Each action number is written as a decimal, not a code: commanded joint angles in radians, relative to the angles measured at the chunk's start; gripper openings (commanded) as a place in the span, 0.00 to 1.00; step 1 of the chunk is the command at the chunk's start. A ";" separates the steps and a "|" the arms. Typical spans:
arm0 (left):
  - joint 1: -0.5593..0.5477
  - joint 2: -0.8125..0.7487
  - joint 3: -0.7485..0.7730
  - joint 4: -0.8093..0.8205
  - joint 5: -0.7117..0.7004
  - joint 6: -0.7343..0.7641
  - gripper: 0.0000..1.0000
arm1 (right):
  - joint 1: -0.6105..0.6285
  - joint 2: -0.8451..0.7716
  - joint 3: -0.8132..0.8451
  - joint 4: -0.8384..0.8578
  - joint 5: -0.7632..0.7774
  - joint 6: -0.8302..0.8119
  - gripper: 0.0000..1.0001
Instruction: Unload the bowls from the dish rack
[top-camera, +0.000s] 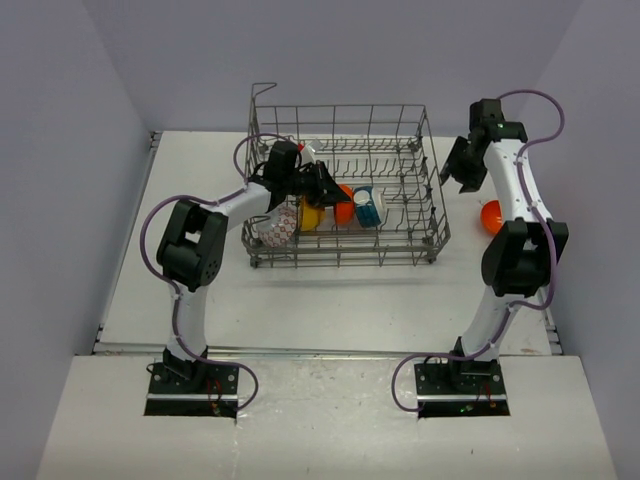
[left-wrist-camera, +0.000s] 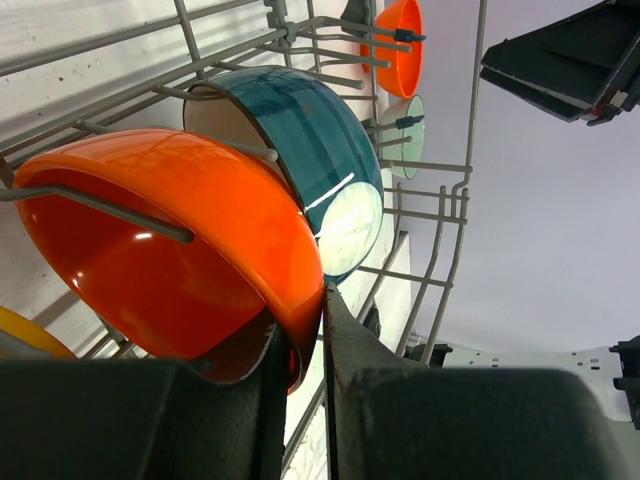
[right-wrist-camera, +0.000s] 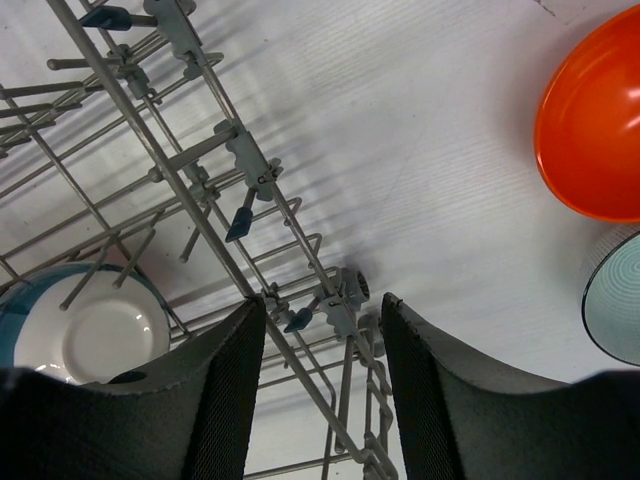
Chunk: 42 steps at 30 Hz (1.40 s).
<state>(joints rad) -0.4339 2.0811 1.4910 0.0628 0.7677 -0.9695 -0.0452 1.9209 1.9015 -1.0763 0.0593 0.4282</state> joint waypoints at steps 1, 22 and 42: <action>0.038 0.007 0.038 0.123 0.035 -0.012 0.00 | 0.018 -0.062 0.013 0.013 -0.024 -0.005 0.52; 0.041 0.013 0.061 0.144 0.058 -0.032 0.00 | 0.030 -0.019 -0.088 0.067 -0.053 0.034 0.00; 0.136 -0.035 -0.046 0.074 0.099 0.058 0.00 | 0.010 0.026 -0.042 0.053 -0.042 0.069 0.00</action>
<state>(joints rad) -0.3813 2.0773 1.4620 0.0750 0.8474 -0.9646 -0.0063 1.9110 1.8305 -1.0260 -0.0853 0.4454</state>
